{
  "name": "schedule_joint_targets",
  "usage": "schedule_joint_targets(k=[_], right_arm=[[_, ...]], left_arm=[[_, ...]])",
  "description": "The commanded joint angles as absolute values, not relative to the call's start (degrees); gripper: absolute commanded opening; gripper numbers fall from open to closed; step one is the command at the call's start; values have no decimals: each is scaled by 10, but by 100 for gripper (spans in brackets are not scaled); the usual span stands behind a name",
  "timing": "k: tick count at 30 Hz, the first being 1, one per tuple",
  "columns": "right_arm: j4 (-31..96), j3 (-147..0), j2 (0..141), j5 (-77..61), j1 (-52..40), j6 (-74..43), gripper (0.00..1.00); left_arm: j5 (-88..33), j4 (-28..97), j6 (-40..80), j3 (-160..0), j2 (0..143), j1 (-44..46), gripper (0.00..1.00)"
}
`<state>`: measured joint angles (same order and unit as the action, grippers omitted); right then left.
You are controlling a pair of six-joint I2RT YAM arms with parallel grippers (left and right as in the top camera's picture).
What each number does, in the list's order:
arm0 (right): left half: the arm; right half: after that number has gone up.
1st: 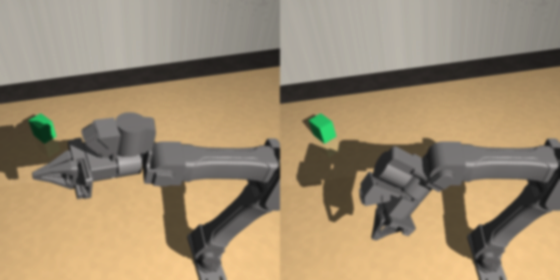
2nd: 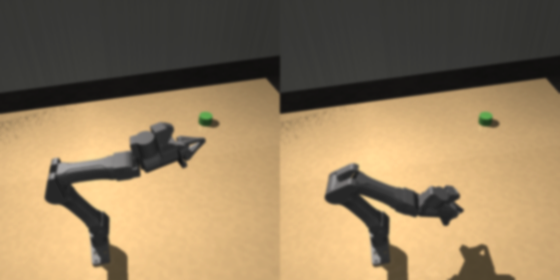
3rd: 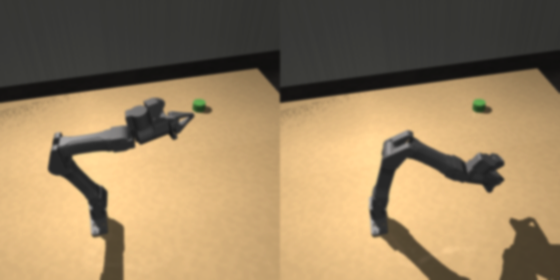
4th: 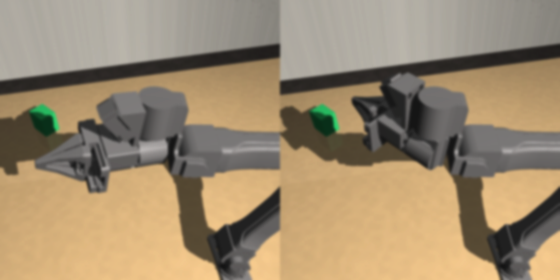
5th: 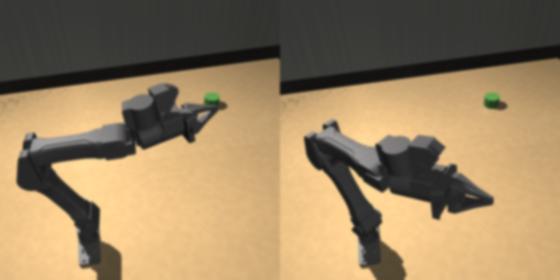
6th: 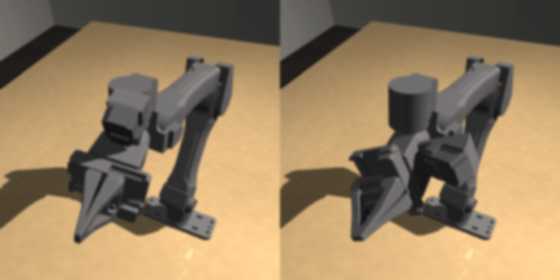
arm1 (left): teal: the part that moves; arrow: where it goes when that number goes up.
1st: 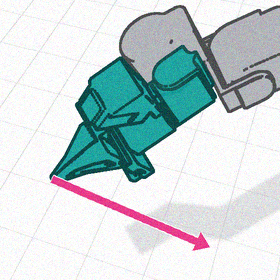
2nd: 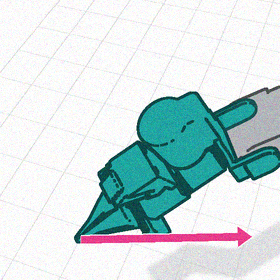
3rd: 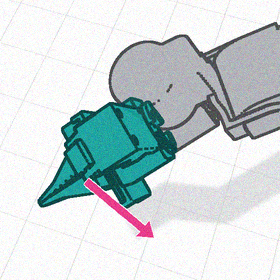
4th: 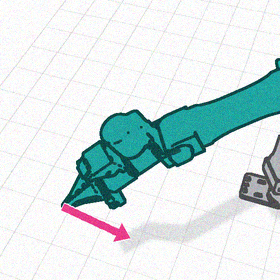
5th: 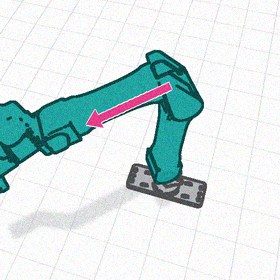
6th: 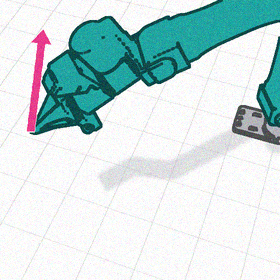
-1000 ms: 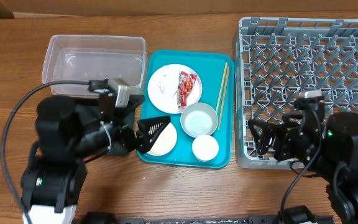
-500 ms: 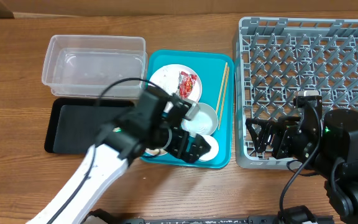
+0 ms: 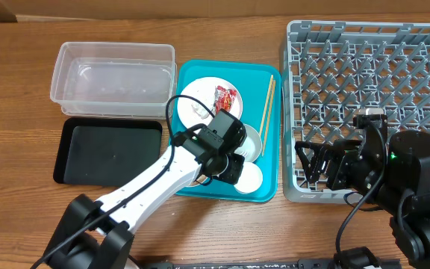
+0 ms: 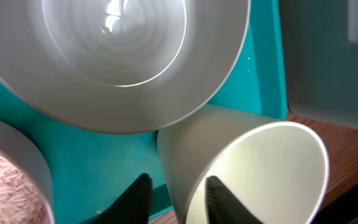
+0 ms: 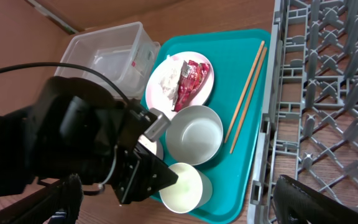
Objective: Sort waste into correct bins and load items into the dishwasher
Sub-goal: 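Reach the left gripper to the white cup on the teal tray and grasp it, then lift the white cup and grasp it with the right gripper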
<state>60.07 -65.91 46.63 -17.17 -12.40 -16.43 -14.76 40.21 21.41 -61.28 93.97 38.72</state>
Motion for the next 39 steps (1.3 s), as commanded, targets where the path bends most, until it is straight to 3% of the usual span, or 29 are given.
schedule_joint_targets(k=[1,2,3,12,17,22,26,32,39], right_arm=[[599,-672,467,-175,-122,-166,100],[599,-672,467,-175,-122,-166,100],[599,-672,467,-175,-122,-166,100],[598,-672,467,-175,-122,-166,100],[582,-672,467,-193,-123,-165,100],[519,-671,474,-375,-123,-114,100],[481,-671,499,-479,-127,-95,100],[467,-671,568,-499,-172,-95,99],[413,-671,603,-544,-224,-83,81]], left_arm=[[-150,401,225,-621,943,390,14],[-157,404,225,-623,940,390,5],[-169,408,225,-627,939,389,4],[-343,511,173,-716,883,305,4],[-598,505,110,-721,878,180,4],[-866,505,18,-721,882,125,4],[-906,494,17,-721,882,127,4],[-906,493,17,-721,882,136,4],[-906,487,17,-721,882,135,4]])
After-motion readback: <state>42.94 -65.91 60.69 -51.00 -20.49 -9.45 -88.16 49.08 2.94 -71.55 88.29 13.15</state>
